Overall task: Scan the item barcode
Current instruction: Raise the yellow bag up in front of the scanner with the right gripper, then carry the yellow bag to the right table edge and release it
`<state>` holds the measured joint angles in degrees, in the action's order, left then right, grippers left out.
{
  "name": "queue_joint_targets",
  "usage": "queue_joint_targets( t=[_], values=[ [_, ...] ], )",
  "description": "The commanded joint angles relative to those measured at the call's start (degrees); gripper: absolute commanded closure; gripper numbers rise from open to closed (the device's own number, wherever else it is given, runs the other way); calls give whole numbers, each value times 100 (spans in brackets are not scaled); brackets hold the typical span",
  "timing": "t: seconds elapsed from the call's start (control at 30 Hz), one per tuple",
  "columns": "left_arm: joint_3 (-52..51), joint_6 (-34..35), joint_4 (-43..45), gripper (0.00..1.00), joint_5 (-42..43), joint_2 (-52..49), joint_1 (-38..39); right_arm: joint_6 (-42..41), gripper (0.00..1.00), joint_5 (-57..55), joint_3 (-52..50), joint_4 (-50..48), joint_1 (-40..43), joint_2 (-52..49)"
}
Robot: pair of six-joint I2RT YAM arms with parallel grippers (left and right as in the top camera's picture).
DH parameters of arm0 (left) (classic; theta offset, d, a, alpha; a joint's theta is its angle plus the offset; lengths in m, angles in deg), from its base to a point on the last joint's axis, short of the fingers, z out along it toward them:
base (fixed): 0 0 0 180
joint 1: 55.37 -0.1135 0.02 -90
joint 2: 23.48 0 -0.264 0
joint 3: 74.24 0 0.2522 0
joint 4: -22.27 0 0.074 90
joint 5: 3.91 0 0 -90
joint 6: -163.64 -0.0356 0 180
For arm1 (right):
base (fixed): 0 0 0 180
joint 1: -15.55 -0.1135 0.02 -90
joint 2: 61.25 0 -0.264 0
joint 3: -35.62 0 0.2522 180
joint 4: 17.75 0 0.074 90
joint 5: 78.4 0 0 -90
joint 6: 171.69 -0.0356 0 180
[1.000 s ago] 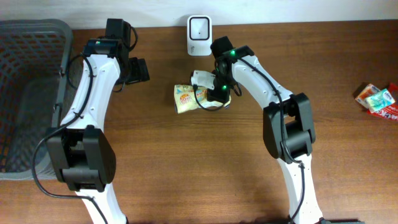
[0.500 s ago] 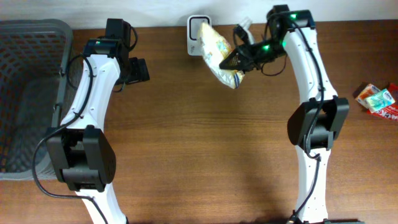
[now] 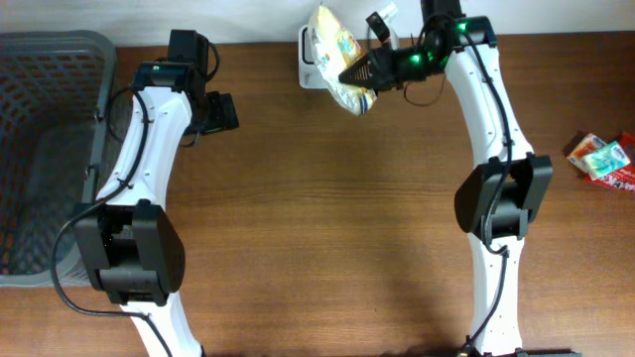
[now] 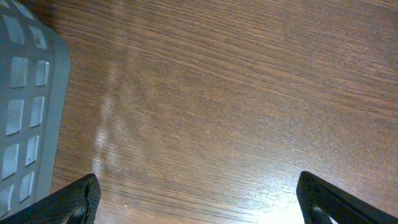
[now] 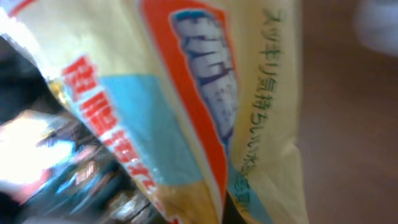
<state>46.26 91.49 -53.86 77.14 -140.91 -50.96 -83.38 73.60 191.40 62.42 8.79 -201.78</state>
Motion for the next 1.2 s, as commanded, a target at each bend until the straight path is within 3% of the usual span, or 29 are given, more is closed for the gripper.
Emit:
queue_joint_targets(
  t=[0.0,0.07,0.13,0.27,0.5,0.97,1.07,1.17],
  values=[
    [103,76,-13,1,22,205,-46,-2164,96,-3532,103,-846,-352,74],
    [103,79,-13,1,20,205,-46,-1982,96,-4918,103,-1679,-664,74],
    [103,76,-13,1,20,205,-46,-1285,96,-6887,101,-2201,-1132,52],
    [103,76,-13,1,22,205,-46,-1034,96,-8616,-175,-2385,-1652,48],
    [103,76,-13,1,22,205,-46,-1073,96,-8601,-1303,-2638,-1668,46],
    [103,76,-13,1,20,205,-46,-968,96,-8325,-1143,-2225,-1646,448],
    [103,76,-13,1,20,205,-46,-973,96,-8367,-1143,-1902,-1217,1141],
    [103,76,-13,1,20,205,-46,-1410,96,-8367,-1143,-1158,-245,1565]
  ],
)
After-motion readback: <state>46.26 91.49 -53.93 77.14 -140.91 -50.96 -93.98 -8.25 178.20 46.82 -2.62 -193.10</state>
